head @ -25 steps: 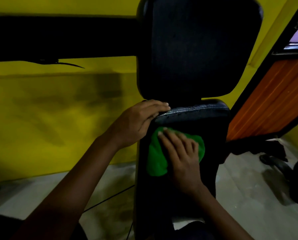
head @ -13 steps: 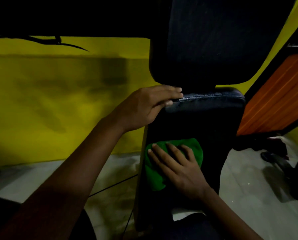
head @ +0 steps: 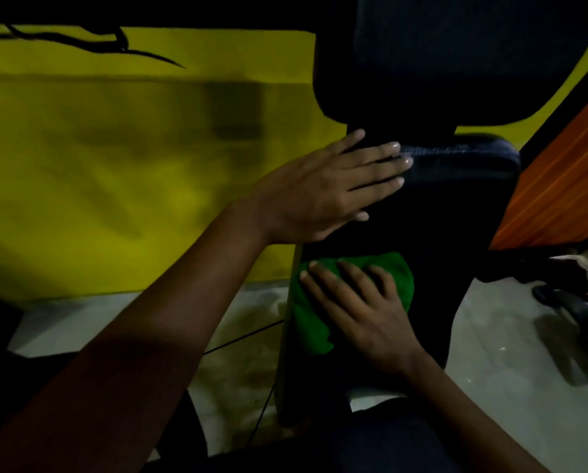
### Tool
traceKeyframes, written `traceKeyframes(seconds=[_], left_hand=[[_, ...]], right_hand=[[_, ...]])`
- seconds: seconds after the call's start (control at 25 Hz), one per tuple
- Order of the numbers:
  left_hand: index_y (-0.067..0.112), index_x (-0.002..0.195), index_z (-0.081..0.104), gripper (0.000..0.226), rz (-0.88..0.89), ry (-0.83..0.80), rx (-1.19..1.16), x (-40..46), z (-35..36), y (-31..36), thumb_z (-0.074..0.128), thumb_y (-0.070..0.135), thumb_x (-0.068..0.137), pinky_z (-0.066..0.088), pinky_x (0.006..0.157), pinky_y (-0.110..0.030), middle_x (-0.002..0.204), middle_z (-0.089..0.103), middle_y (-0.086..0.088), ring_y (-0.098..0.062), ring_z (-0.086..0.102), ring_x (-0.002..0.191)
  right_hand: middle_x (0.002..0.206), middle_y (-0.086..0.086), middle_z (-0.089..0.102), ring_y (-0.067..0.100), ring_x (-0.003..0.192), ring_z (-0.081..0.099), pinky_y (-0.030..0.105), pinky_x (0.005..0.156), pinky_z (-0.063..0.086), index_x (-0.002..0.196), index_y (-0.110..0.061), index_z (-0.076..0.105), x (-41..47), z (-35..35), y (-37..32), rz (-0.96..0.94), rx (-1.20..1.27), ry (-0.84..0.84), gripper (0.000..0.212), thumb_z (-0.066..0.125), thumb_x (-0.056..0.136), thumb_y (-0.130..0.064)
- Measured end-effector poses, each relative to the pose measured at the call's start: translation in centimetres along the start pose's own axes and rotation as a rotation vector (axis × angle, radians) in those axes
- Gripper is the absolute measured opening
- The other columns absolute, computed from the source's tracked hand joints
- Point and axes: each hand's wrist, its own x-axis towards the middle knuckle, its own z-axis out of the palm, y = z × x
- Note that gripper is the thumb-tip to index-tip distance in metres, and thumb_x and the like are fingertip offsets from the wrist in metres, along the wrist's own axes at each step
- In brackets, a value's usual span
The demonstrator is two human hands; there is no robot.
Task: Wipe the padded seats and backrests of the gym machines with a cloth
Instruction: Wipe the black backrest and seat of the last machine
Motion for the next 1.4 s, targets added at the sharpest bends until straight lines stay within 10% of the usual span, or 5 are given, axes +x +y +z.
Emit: traceKeyframes(seconds=[1.4], left_hand=[[0.011,0.147,0.033,0.064,-0.532,0.011,0.145,-5.4,5.7,11.4,0.058,0.031,0.092,0.012,0.119,-0.047,0.154,0.027,-0.014,-0.036,0.019,0.143]], right_hand=[[0.140,0.002,0.040,0.029,0.115,0.044,0.044,0.087,0.035,0.139,-0.017,0.040,-8.9,5.4,-4.8,0.086,0.099,-0.061,0.048,0.044,0.094,-0.032]])
